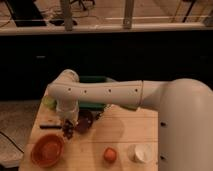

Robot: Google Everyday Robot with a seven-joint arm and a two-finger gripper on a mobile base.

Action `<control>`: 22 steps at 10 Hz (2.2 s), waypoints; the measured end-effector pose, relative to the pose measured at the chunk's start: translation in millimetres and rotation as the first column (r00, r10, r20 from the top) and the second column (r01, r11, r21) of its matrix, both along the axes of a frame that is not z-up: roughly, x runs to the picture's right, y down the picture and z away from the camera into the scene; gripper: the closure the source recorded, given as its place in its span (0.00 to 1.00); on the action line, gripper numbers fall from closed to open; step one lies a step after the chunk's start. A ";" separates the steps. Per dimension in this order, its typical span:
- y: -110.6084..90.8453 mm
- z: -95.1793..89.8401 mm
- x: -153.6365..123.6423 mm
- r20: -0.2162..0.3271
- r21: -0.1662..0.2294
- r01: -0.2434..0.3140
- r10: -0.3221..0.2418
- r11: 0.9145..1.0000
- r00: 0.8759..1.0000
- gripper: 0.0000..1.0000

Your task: Place grapes in red bowl

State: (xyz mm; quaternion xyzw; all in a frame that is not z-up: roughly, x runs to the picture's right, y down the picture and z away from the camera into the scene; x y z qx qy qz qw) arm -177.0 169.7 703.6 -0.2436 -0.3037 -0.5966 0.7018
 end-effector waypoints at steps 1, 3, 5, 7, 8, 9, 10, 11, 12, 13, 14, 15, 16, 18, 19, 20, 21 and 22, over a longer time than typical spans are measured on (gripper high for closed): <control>0.3 0.9 0.1 0.000 -0.001 0.000 0.000 1.000 1.000 1.00; 1.1 3.8 0.5 0.001 -0.004 0.002 -0.002 1.000 1.000 1.00; 1.6 5.6 0.5 0.000 -0.004 0.001 -0.001 1.000 1.000 1.00; 2.7 7.7 0.2 -0.001 -0.006 0.000 0.000 1.000 1.000 1.00; 3.5 8.8 0.4 -0.001 -0.007 0.001 -0.001 1.000 1.000 1.00; 4.4 9.6 0.4 0.000 -0.007 0.002 -0.002 1.000 1.000 1.00; 4.6 10.1 0.5 0.000 -0.006 0.003 -0.003 1.000 1.000 1.00; 5.1 10.7 0.5 0.000 -0.007 0.004 -0.004 1.000 1.000 1.00; 5.1 11.2 0.6 0.000 -0.007 0.006 -0.006 1.000 1.000 1.00; 5.6 12.1 1.1 0.001 -0.007 0.008 -0.008 1.000 1.000 1.00; 5.1 12.6 1.5 0.001 -0.007 0.007 -0.007 1.000 1.000 1.00; 5.0 13.6 1.9 0.001 -0.007 0.008 -0.008 1.000 1.000 1.00; 5.2 14.7 2.4 0.001 -0.008 0.009 -0.009 1.000 1.000 1.00; 4.9 16.8 2.9 0.003 -0.009 0.013 -0.013 1.000 1.000 1.00; 4.4 17.9 3.8 0.003 -0.010 0.016 -0.016 1.000 1.000 1.00; 3.6 18.3 4.6 0.003 -0.010 0.017 -0.017 1.000 1.000 1.00; 3.4 19.2 5.1 0.003 -0.010 0.018 -0.018 1.000 1.000 1.00; 2.7 19.7 5.6 0.003 -0.010 0.019 -0.019 1.000 1.000 1.00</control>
